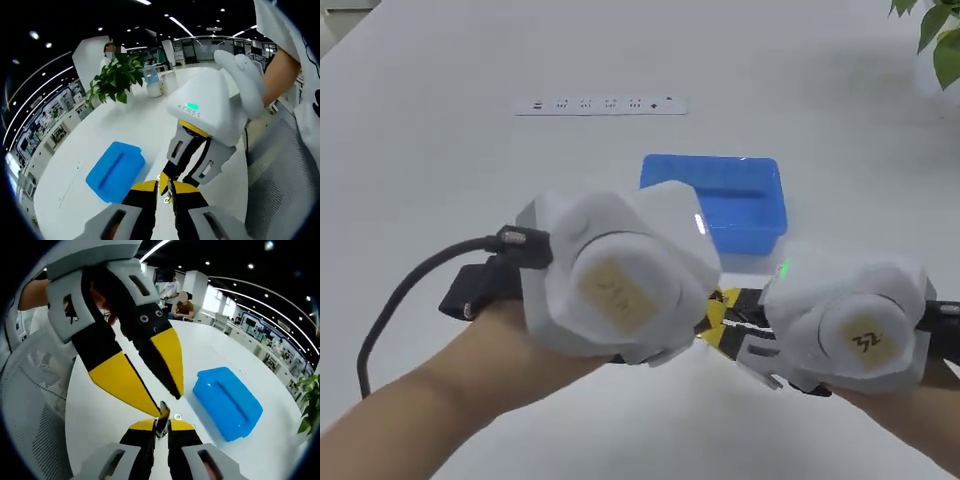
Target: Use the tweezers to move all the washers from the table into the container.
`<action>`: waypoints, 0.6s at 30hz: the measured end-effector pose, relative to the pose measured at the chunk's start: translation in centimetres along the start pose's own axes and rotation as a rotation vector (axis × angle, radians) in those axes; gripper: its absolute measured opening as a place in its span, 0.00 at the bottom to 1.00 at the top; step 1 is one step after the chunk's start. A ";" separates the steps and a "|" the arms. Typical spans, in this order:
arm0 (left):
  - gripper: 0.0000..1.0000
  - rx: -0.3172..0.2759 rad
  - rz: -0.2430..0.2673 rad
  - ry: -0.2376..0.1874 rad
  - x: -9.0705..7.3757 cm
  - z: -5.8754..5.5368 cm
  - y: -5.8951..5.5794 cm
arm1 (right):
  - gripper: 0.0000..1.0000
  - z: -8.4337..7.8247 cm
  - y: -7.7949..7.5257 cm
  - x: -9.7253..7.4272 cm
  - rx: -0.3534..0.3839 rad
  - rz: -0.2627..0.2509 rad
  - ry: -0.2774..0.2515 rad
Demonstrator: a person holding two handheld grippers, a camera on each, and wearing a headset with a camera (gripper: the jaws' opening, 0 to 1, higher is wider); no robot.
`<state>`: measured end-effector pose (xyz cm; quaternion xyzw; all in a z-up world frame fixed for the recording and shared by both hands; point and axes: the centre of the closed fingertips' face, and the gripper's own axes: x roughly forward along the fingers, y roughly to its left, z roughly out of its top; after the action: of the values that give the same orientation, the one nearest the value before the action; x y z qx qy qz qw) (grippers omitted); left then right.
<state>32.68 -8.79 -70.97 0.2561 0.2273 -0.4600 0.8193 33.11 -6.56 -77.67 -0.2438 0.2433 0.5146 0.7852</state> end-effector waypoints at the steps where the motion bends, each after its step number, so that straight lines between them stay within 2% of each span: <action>1: 0.15 -0.023 0.015 -0.022 -0.2 0.1 0.3 | 0.05 0.0 -0.1 0.0 0.013 0.001 -0.001; 2: 0.19 -0.074 0.043 -0.047 -0.5 0.2 0.7 | 0.05 -0.1 -0.4 0.0 0.027 -0.006 -0.001; 4: 0.30 -0.139 0.085 -0.058 -1.1 -0.3 1.3 | 0.05 -0.1 -0.6 -0.1 0.062 -0.006 -0.009; 7: 0.45 -0.228 0.161 -0.063 -2.6 -2.0 1.6 | 0.05 0.4 -1.3 -0.3 0.143 -0.011 -0.040; 9: 0.58 -0.272 0.189 -0.046 -3.3 -3.3 1.4 | 0.05 0.8 -1.6 -0.4 0.195 -0.004 -0.060; 10: 0.64 -0.294 0.213 -0.028 -3.9 -4.4 1.2 | 0.05 0.9 -1.9 -0.4 0.216 -0.008 -0.065; 13: 0.77 -0.357 0.255 0.037 -5.1 -7.1 0.4 | 0.04 1.3 -2.5 -0.5 0.225 -0.020 -0.074; 15: 0.82 -0.373 0.268 0.047 -5.7 -8.2 0.0 | 0.04 1.4 -2.8 -0.3 0.233 -0.022 -0.077; 18: 0.82 -0.403 0.278 0.061 -6.0 -9.1 -0.4 | 0.04 1.3 -2.7 0.1 0.263 -0.007 -0.076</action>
<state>28.29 0.57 -74.39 0.1300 0.3019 -0.2800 0.9020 35.83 -6.62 -76.34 -0.1200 0.2780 0.4843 0.8208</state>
